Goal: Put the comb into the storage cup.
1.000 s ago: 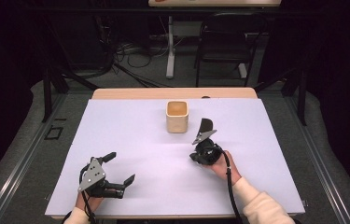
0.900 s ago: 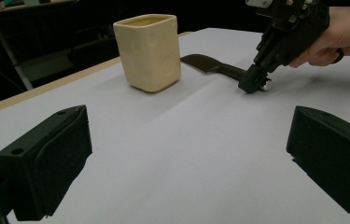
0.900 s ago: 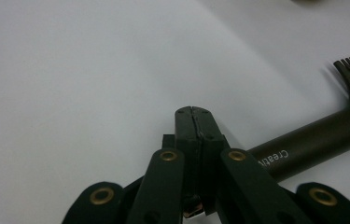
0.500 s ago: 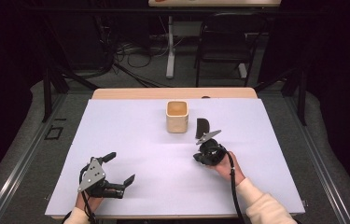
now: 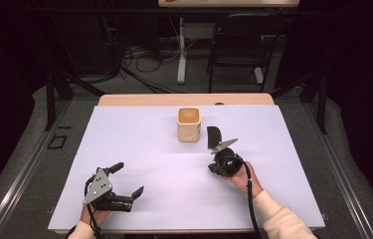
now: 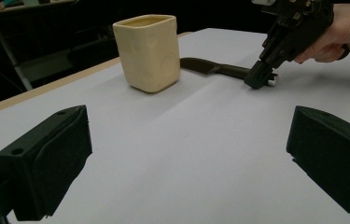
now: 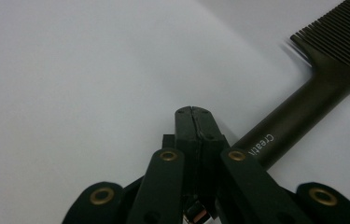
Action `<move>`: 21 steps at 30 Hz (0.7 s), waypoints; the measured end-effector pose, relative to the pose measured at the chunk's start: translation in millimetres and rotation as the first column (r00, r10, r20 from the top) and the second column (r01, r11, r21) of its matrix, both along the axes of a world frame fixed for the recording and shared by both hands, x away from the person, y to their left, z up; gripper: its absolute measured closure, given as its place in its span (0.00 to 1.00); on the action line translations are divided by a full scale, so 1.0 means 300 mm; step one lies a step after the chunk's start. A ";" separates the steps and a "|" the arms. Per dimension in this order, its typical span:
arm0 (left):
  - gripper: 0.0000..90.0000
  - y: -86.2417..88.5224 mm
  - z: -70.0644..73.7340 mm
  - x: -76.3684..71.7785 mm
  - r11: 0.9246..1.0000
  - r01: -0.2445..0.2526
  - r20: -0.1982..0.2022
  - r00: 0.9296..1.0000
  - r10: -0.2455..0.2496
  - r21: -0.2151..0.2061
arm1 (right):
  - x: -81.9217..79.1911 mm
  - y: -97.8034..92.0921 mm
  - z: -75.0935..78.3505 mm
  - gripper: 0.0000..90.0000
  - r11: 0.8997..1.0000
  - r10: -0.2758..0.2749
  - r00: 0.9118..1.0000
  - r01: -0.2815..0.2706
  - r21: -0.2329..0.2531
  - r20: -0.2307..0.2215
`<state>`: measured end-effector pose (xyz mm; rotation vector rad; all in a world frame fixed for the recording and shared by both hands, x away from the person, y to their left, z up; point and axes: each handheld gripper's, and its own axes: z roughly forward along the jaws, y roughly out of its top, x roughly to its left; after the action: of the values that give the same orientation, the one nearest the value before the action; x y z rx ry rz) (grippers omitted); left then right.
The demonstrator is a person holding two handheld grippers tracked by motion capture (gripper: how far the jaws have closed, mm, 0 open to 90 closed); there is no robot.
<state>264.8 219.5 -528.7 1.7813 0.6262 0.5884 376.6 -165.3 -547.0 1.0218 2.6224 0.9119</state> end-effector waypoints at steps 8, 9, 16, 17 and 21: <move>0.00 0.000 0.001 -0.001 1.000 0.002 0.003 1.000 -0.002 -0.001 | 0.002 -0.006 -0.001 1.00 1.000 -0.022 1.000 0.022 -0.013 -0.003; 0.00 0.000 0.000 -0.001 1.000 0.003 0.002 1.000 -0.003 -0.001 | 0.002 -0.007 0.000 1.00 1.000 -0.027 1.000 0.027 -0.014 -0.007; 0.00 0.000 0.001 -0.001 1.000 0.005 0.004 1.000 -0.005 -0.002 | 0.003 -0.011 0.003 1.00 0.999 -0.047 0.999 0.047 -0.018 -0.005; 0.00 0.000 0.001 -0.001 1.000 0.005 0.003 1.000 -0.005 -0.001 | 0.003 -0.012 0.003 1.00 0.998 -0.050 0.999 0.050 -0.022 -0.004; 0.00 0.001 0.001 -0.001 1.000 0.005 0.003 1.000 -0.005 -0.003 | 0.005 -0.016 0.004 1.00 0.997 -0.062 0.998 0.062 -0.034 0.001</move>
<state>264.5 219.7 -528.5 1.7788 0.6198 0.5860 377.9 -170.0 -545.7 1.0884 2.5814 0.8501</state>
